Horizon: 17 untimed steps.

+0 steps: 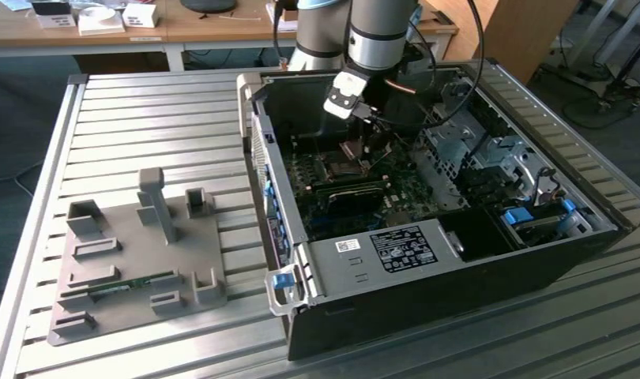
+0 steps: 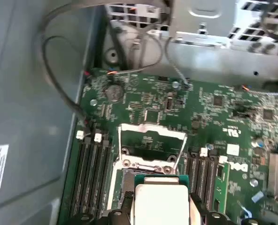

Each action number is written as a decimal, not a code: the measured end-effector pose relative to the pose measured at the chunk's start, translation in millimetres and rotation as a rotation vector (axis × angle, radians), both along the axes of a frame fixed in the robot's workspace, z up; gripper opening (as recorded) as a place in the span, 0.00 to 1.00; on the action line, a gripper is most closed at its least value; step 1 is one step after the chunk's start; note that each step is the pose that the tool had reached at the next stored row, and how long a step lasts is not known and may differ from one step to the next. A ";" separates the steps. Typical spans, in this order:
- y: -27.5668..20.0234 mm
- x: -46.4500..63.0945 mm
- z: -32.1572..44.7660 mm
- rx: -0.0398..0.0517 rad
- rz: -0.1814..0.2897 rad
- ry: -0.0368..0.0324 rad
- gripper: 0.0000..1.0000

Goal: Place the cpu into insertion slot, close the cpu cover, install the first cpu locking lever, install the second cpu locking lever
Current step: 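Place the cpu into insertion slot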

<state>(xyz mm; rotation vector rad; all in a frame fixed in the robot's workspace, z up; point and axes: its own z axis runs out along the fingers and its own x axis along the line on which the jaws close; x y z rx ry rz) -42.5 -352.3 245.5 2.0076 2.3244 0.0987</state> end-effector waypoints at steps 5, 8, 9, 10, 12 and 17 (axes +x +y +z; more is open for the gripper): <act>0.0 0.0 -0.5 0.0000 0.092 0.0000 0.54; 0.0 0.0 -0.7 0.0000 0.147 0.0000 0.54; 0.0 0.0 -0.8 0.0000 0.165 0.0000 0.54; 0.0 0.0 -0.9 0.0000 0.183 0.0000 0.54; 0.0 0.0 -1.0 -0.0001 0.200 0.0000 0.54; 0.0 0.0 -1.1 0.0000 0.142 0.0000 0.54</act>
